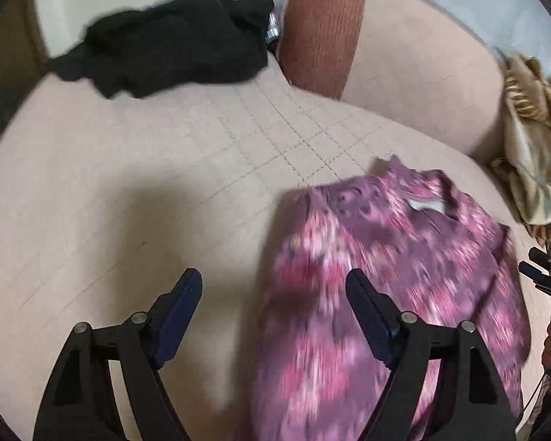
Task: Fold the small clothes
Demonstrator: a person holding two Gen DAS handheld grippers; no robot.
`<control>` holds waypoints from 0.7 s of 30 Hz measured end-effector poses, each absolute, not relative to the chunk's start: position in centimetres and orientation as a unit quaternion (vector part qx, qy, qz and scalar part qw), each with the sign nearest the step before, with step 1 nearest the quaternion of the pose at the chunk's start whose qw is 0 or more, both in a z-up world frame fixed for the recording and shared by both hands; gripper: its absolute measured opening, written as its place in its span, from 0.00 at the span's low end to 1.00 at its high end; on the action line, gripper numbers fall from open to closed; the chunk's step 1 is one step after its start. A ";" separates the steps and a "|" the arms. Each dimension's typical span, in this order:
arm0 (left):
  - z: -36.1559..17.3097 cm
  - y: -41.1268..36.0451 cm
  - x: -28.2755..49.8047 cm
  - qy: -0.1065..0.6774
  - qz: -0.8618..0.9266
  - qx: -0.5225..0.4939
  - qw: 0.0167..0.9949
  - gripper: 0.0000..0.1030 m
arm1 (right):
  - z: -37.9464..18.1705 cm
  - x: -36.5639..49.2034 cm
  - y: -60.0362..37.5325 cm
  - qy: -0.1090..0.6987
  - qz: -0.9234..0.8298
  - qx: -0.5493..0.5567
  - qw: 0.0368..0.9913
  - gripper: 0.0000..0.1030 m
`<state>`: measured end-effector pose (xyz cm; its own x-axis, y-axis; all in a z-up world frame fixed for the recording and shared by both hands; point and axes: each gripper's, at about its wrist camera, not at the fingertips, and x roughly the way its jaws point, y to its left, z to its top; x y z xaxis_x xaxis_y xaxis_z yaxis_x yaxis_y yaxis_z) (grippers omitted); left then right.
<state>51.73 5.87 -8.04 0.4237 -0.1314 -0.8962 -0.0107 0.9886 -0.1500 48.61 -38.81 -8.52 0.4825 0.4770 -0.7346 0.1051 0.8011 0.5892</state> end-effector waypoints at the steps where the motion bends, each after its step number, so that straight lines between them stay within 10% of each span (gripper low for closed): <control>1: -9.0 5.6 52.7 0.546 -0.039 -0.067 0.834 0.61 | -9.4 50.0 -38.9 0.503 0.113 0.290 0.807 0.69; 4: -10.3 5.7 54.3 0.556 -0.024 -0.074 0.828 0.29 | -11.5 52.7 -38.9 0.511 0.118 0.289 0.800 0.57; 5: -9.9 6.0 54.3 0.547 -0.033 -0.090 0.831 0.02 | -11.5 53.0 -38.8 0.507 0.121 0.283 0.805 0.51; 7: -8.9 6.6 54.2 0.544 -0.052 -0.104 0.831 0.03 | -11.0 53.1 -38.1 0.510 0.141 0.258 0.808 0.05; 15: -1.3 8.2 55.8 0.464 -0.040 -0.102 0.879 0.01 | -5.3 51.8 -41.1 0.432 0.100 0.251 0.861 0.04; 21: -9.1 5.3 57.8 0.572 -0.008 0.011 0.820 0.02 | -9.6 55.6 -39.5 0.504 0.027 0.164 0.847 0.12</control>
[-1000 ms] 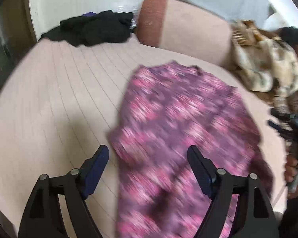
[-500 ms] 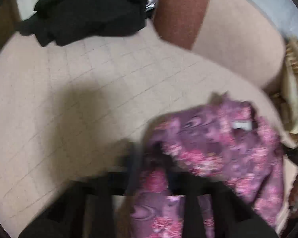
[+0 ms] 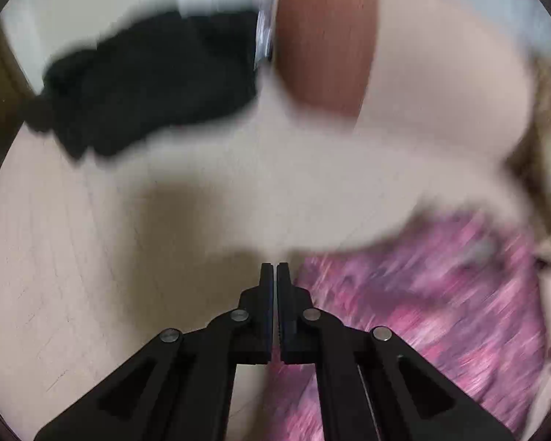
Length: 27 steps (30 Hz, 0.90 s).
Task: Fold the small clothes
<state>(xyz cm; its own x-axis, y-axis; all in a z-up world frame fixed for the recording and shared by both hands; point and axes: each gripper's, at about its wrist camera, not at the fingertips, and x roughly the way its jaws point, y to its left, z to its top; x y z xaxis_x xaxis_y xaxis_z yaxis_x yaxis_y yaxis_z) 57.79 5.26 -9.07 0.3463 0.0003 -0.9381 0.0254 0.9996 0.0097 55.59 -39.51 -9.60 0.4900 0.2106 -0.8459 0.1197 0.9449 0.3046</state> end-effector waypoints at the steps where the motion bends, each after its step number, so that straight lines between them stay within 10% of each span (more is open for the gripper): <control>1: -9.2 5.9 56.4 0.576 -0.007 0.012 0.817 0.02 | -10.7 55.3 -39.6 0.520 0.023 0.164 0.838 0.14; 3: -7.4 7.7 52.1 0.545 -0.019 0.009 0.838 0.15 | -9.2 52.8 -40.2 0.500 0.032 0.181 0.846 0.42; 4: -6.5 8.6 49.6 0.535 -0.014 0.008 0.845 0.38 | -7.9 50.6 -40.5 0.490 0.038 0.183 0.852 0.63; 5: -5.5 9.7 46.6 0.520 -0.007 -0.003 0.854 0.59 | -6.4 48.0 -40.6 0.472 0.049 0.186 0.860 0.69; 7: -4.3 11.2 40.9 0.502 0.005 -0.029 0.865 0.65 | -3.9 41.3 -40.8 0.429 0.086 0.212 0.874 0.82; 16: -7.8 7.5 16.7 0.529 -0.012 -0.099 0.842 0.65 | -3.8 20.7 -40.0 0.396 0.103 0.288 0.865 0.82; 27: -9.1 4.4 10.7 0.561 -0.025 -0.078 0.824 0.65 | -7.9 9.9 -43.6 0.474 0.017 0.303 0.827 0.79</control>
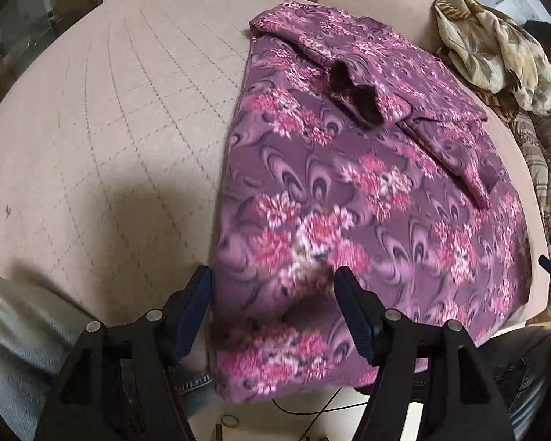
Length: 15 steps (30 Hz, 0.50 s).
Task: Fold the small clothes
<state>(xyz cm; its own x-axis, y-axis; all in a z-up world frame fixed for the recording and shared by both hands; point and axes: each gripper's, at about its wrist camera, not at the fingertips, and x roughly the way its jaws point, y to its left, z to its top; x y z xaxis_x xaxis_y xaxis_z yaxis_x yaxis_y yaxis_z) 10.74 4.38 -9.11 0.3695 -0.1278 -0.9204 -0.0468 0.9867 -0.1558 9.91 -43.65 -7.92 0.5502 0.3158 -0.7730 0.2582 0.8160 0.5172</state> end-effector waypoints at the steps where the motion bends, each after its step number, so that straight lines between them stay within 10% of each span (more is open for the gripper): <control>1: -9.1 4.3 10.5 0.561 -0.026 -0.080 0.823 0.64 | -8.3 9.4 -43.8 0.481 0.015 0.306 0.821 0.79; 12: -10.0 4.3 9.8 0.566 -0.004 -0.065 0.822 0.39 | -11.6 9.4 -40.3 0.590 -0.044 0.218 0.777 0.30; 15: -9.7 3.8 9.6 0.564 -0.013 -0.054 0.824 0.06 | -11.6 9.1 -40.5 0.591 -0.050 0.214 0.776 0.10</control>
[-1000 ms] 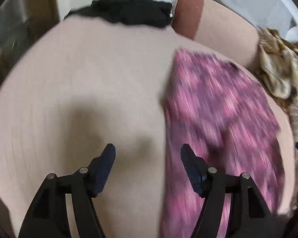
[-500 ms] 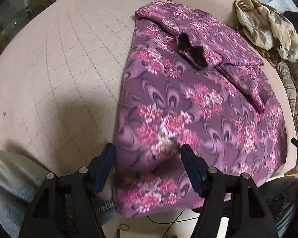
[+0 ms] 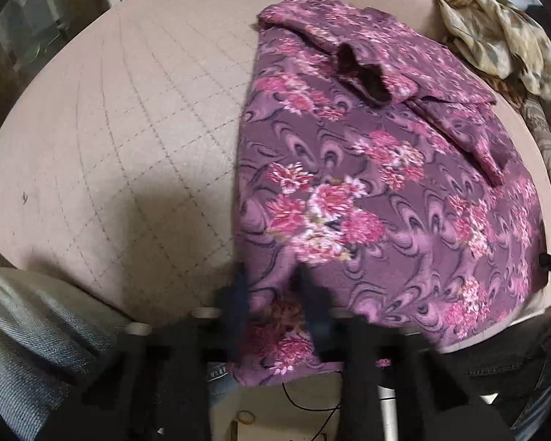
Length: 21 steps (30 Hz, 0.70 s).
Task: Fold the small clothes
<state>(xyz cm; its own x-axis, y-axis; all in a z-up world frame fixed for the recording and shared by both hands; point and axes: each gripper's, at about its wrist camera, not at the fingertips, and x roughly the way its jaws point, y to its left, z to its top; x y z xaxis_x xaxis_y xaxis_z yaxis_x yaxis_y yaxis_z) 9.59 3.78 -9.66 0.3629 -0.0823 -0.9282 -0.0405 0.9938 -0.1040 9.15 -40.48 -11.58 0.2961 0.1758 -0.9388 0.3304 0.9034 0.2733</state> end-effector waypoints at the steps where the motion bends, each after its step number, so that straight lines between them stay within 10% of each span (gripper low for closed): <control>1: -9.5 3.9 9.7 0.568 -0.019 -0.062 0.821 0.05 | -11.4 9.0 -40.6 0.590 -0.045 0.219 0.775 0.06; 8: -3.5 8.8 7.9 0.535 -0.054 -0.150 0.830 0.05 | -6.5 5.8 -40.5 0.567 -0.008 0.195 0.800 0.04; 18: -8.6 7.5 9.5 0.599 -0.021 -0.078 0.797 0.07 | -10.0 8.0 -39.0 0.617 -0.031 0.135 0.775 0.05; 21: -7.6 7.9 9.1 0.583 -0.033 -0.090 0.807 0.07 | -8.7 7.6 -39.5 0.584 -0.014 0.153 0.797 0.29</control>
